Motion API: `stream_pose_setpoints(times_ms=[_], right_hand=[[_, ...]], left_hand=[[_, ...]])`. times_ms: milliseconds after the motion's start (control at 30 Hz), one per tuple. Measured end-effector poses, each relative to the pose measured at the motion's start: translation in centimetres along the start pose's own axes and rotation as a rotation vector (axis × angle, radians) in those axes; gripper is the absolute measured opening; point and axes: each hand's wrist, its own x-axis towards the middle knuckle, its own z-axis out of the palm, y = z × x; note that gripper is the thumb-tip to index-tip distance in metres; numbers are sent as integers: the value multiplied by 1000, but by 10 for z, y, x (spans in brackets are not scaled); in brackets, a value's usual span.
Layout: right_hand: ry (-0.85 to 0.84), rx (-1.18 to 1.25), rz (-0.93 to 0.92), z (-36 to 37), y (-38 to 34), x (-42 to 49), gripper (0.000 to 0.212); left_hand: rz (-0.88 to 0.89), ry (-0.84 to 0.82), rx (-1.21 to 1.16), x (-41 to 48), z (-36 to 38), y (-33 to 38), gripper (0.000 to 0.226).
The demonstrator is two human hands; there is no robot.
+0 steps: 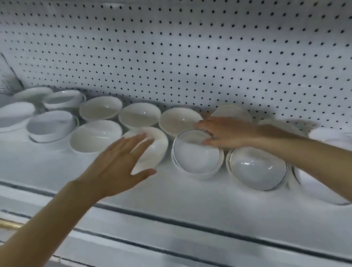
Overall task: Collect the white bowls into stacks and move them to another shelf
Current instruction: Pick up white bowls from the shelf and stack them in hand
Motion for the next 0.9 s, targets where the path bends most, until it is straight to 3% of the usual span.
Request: stream_pose_setpoints(times_ms=[100, 200, 333, 767, 833, 900], right_hand=[[-12, 37, 62, 2, -4, 4, 41], [31, 67, 81, 1, -7, 10, 15], [81, 109, 97, 0, -8, 11, 36], [215, 154, 145, -14, -16, -7, 11], [288, 140, 195, -22, -23, -18, 27], [367, 220, 292, -32, -32, -34, 25]], left_hand=[[87, -17, -14, 1, 19, -11, 74], [132, -4, -53, -1, 25, -19, 73], [193, 35, -132, -5, 24, -25, 69], [199, 201, -331, 8, 19, -31, 67], [183, 221, -423, 12, 14, -26, 69], [160, 237, -547, 14, 5, -17, 69]])
